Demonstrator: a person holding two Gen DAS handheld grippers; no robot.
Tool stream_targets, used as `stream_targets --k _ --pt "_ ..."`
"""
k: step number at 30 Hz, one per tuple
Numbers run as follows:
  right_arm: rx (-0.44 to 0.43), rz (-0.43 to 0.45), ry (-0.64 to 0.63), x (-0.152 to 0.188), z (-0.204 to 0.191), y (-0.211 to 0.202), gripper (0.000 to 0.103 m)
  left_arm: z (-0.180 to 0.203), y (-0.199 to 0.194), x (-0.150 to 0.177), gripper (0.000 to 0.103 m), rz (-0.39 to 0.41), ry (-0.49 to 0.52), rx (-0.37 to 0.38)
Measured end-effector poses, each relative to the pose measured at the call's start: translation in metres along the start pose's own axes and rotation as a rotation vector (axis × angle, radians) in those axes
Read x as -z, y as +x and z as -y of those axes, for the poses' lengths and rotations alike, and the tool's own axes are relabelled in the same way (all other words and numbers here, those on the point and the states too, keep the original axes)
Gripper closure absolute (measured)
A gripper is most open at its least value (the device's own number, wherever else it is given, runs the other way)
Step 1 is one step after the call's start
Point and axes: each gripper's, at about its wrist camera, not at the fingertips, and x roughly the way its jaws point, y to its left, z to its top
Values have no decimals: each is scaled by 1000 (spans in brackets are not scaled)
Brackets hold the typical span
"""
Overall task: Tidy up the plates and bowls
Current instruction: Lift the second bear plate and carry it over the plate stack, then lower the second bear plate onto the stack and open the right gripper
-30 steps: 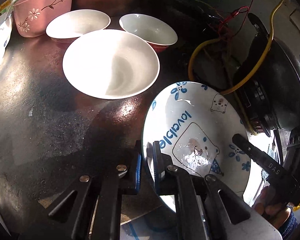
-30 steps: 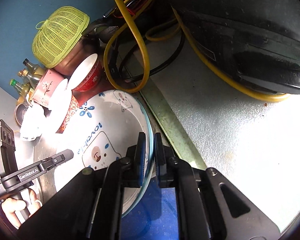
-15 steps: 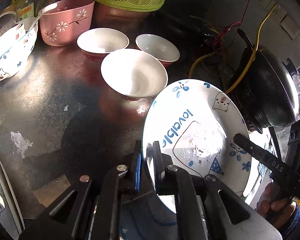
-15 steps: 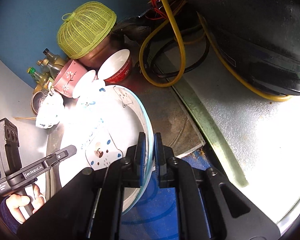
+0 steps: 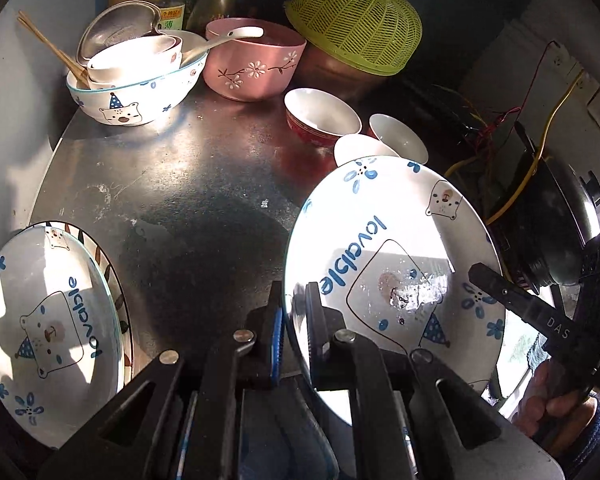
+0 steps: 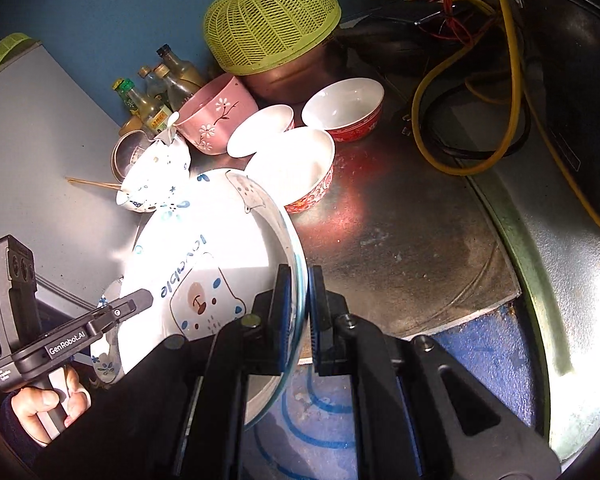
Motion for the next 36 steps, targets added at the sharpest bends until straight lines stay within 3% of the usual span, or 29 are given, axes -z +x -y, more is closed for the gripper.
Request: stream_targets --k 23,36 --pt "-197 -191 -316 18 -157 85 94 -154 -86 47 96 127 -345 -195" --pt "-224 -284 -407 41 -212 130 94 -213 -99 67 96 131 -458 -252"
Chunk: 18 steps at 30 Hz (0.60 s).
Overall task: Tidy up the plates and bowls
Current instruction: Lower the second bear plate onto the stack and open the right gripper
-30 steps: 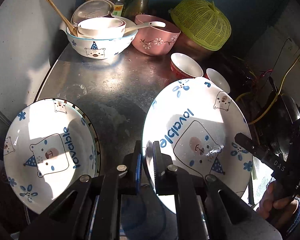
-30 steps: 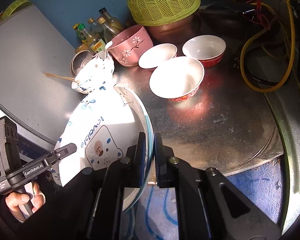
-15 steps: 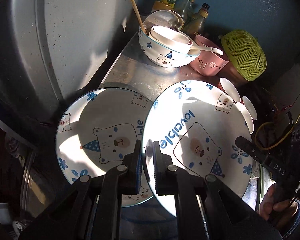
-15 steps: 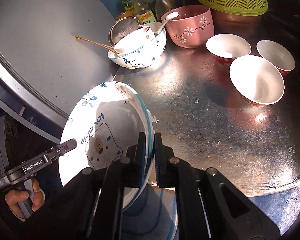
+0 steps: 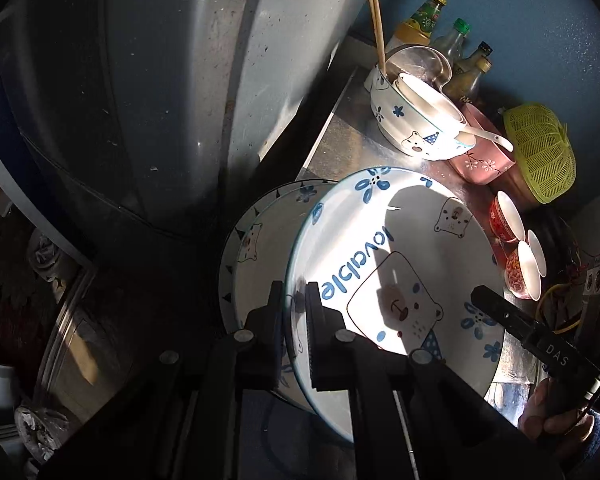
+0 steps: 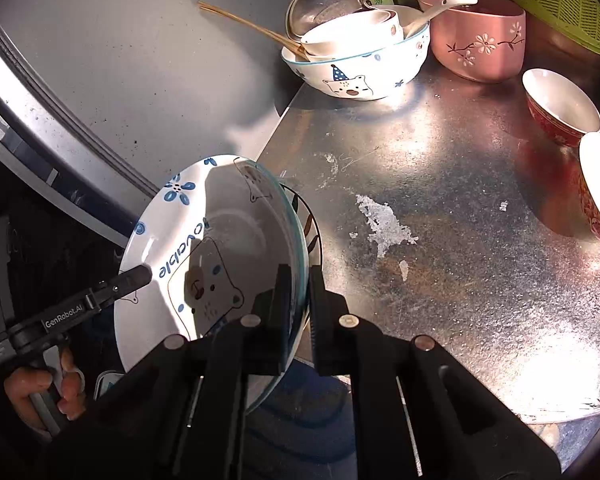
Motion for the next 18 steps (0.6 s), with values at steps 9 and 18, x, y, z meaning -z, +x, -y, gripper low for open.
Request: stream_targets --k 9,18 --pt "29 -39 0 -6 -3 20 94 -9 14 -5 96 -27 4 -2" --pt "39 -55 -10 -10 -6 29 93 -15 27 -8 96 -67 3 -18"
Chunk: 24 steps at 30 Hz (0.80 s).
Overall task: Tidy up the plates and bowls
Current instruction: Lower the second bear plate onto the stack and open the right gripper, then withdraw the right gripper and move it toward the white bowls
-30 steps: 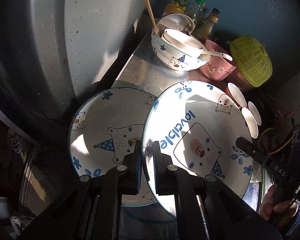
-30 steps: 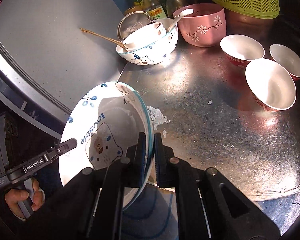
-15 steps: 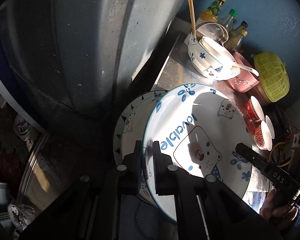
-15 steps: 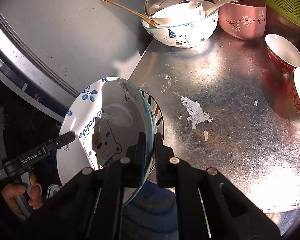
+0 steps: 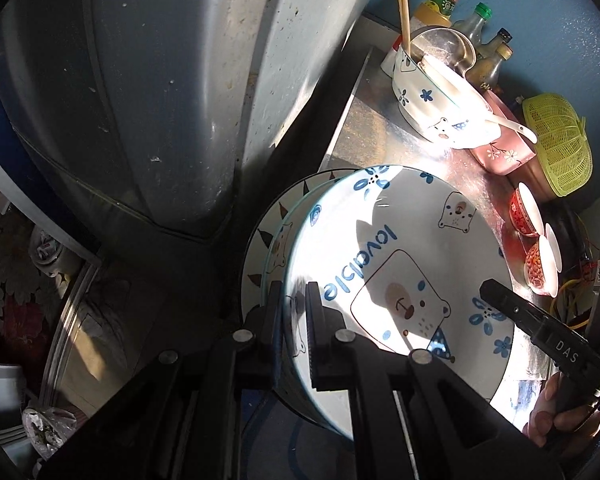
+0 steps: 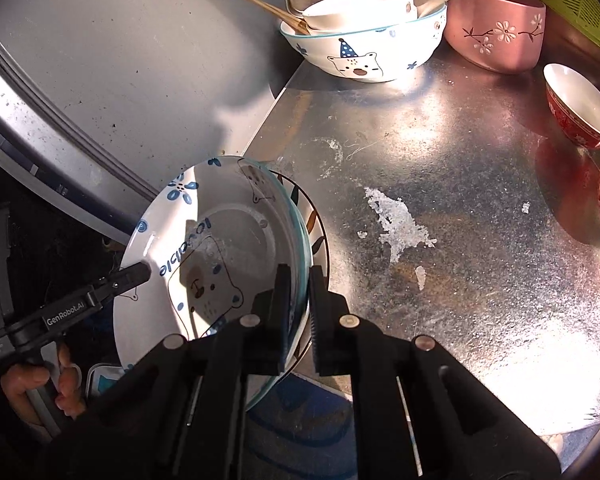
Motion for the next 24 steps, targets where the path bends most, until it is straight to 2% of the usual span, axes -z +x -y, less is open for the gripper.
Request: stream_targets --k 3,6,8,9,11,14,15,17,18,19,21,24 --pt "6 -11 0 -3 0 4 91 0 2 -3 88 -14 -9 15" --pt "18 -15 -12 -6 -1 5 90 3 2 -3 76 -26 -3 26" --pt "24 -19 -21 -8 -2 6 90 6 2 -4 61 -35 1 44" --pt "22 -21 -21 -9 -1 7 90 9 2 -5 58 -41 1 49" --pt "18 -24 -19 -10 0 7 90 13 2 -6 44 -49 -1 58" --pt "17 -7 -36 -13 -1 3 89 18 1 -7 31 -52 -5 65" --pt "19 -2 -42 -15 -2 2 85 19 1 -9 28 -53 -10 77" --pt "13 14 -43 -16 -1 -2 63 21 0 -11 17 -50 -22 92" --pt "4 26 -35 -17 0 -4 41 21 -1 -12 15 -48 -29 96" --pt "-1 41 -26 -17 2 -7 29 22 -2 -13 11 -46 -35 96" --pt "-3 60 -21 -18 5 -13 25 23 -2 -15 5 -50 -33 64" --pt "-1 59 -9 -19 11 -15 24 22 -3 -13 3 -45 -37 56"
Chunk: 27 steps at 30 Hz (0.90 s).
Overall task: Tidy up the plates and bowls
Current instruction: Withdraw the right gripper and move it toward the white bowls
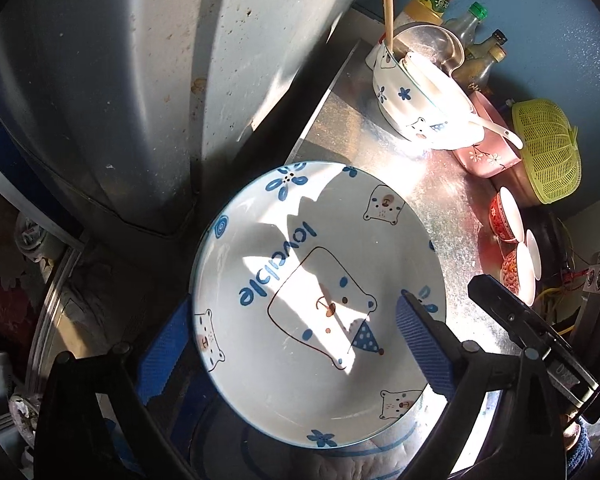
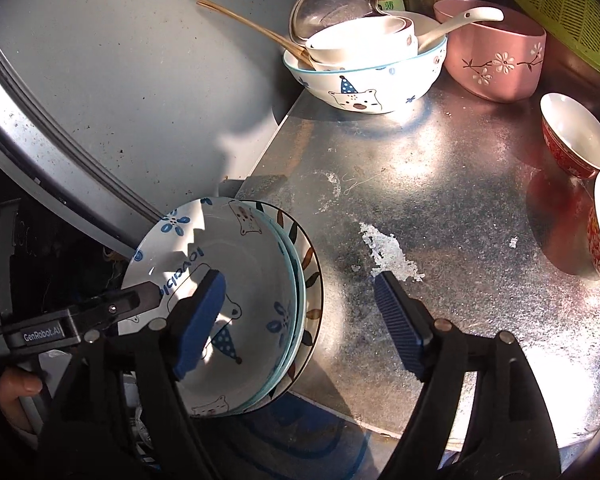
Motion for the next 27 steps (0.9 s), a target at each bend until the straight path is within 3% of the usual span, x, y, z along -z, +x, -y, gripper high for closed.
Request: stream_targets --k 7,15,27 --pt "1 10 21 8 10 -11 16 9 -4 4 1 27 56 -109" --pt "0 7 34 17 21 -24 0 10 -13 14 1 56 50 -139" --pt "12 35 72 31 47 -52 0 46 -26 26 1 109 105 -164"
